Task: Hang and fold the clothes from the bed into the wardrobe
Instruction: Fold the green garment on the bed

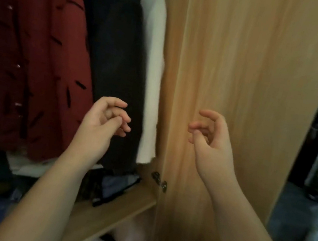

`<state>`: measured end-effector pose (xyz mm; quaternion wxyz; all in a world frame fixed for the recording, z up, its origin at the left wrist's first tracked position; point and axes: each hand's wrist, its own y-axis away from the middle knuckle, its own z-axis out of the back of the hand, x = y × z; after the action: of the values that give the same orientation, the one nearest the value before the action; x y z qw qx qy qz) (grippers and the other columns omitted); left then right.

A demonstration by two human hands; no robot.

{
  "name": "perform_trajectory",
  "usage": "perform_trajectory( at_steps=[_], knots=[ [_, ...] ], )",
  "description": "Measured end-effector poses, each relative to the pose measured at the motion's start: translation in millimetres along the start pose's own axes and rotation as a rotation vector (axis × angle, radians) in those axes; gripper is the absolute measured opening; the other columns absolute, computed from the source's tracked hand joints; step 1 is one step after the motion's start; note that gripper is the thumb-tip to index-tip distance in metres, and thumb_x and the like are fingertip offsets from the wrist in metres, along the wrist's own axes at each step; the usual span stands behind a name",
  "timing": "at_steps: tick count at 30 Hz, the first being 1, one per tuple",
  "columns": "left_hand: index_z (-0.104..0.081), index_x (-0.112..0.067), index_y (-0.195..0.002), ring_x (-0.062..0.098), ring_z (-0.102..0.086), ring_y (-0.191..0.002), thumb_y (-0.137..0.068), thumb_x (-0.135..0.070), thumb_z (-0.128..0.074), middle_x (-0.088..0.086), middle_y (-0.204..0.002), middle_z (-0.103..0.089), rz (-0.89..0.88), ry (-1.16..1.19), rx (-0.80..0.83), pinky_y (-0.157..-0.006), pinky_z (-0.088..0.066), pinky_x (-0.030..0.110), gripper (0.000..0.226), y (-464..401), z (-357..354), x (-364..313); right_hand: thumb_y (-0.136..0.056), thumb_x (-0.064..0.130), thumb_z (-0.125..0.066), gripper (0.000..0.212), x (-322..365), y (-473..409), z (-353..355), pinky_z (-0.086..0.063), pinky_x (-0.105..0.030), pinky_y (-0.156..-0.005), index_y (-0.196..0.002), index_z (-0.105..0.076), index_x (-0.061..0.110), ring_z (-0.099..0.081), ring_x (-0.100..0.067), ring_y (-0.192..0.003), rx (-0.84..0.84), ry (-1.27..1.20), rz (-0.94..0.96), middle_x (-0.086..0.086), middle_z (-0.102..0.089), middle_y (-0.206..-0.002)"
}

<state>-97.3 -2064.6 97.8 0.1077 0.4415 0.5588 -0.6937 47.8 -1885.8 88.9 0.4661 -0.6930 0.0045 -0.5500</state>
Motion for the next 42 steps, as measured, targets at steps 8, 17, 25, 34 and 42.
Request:
perform_trajectory(
  at_steps=[8, 17, 25, 34, 42],
  knots=[
    [-0.054, -0.014, -0.102, 0.015, -0.060, -0.063, -0.098, 0.008, -0.040, 0.004, -0.078, -0.061, 0.122, 0.297, 0.152, -0.060, -0.050, 0.026, 0.027, 132, -194, -33, -0.094, -0.006, -0.051, 0.042, 17, 139, 238, -0.055, -0.047, -0.090, -0.116, -0.055, 0.029, -0.066, -0.016, -0.095, -0.176, 0.262, -0.126, 0.002, -0.067, -0.093],
    [-0.054, -0.016, -0.101, 0.010, -0.061, -0.060, -0.093, 0.015, -0.040, -0.006, -0.072, -0.065, 0.262, 0.516, 0.554, -0.058, -0.051, 0.021, 0.035, 293, -435, -84, -0.093, -0.008, -0.044, 0.055, 70, 325, 486, -0.055, -0.055, -0.076, -0.107, -0.052, 0.044, -0.063, -0.021, -0.081, -0.591, 0.548, -0.363, 0.008, -0.065, -0.090],
    [-0.056, -0.017, -0.102, 0.015, -0.062, -0.066, -0.092, 0.015, -0.040, -0.004, -0.076, -0.066, 0.338, 0.542, 0.826, -0.060, -0.051, 0.025, 0.037, 387, -576, -109, -0.090, -0.008, -0.046, 0.051, 83, 406, 596, -0.053, -0.056, -0.086, -0.106, -0.054, 0.040, -0.066, -0.020, -0.089, -0.872, 0.645, -0.460, 0.005, -0.067, -0.090],
    [-0.058, -0.017, -0.105, 0.017, -0.063, -0.071, -0.092, 0.011, -0.042, -0.001, -0.081, -0.066, 0.466, 0.500, 0.963, -0.067, -0.053, 0.032, 0.035, 417, -713, -48, -0.088, -0.009, -0.044, 0.046, 14, 402, 702, -0.055, -0.051, -0.089, -0.111, -0.057, 0.028, -0.066, -0.014, -0.088, -0.936, 0.671, -0.612, 0.006, -0.066, -0.088],
    [-0.056, -0.009, -0.110, 0.012, -0.062, -0.064, -0.092, 0.012, -0.040, 0.005, -0.084, -0.063, 0.728, 0.347, 1.059, -0.064, -0.051, 0.030, 0.032, 445, -839, 39, -0.088, -0.006, -0.046, 0.043, -95, 397, 792, -0.055, -0.051, -0.089, -0.110, -0.058, 0.028, -0.066, -0.009, -0.089, -0.982, 0.669, -0.845, 0.007, -0.066, -0.088]
  ],
)
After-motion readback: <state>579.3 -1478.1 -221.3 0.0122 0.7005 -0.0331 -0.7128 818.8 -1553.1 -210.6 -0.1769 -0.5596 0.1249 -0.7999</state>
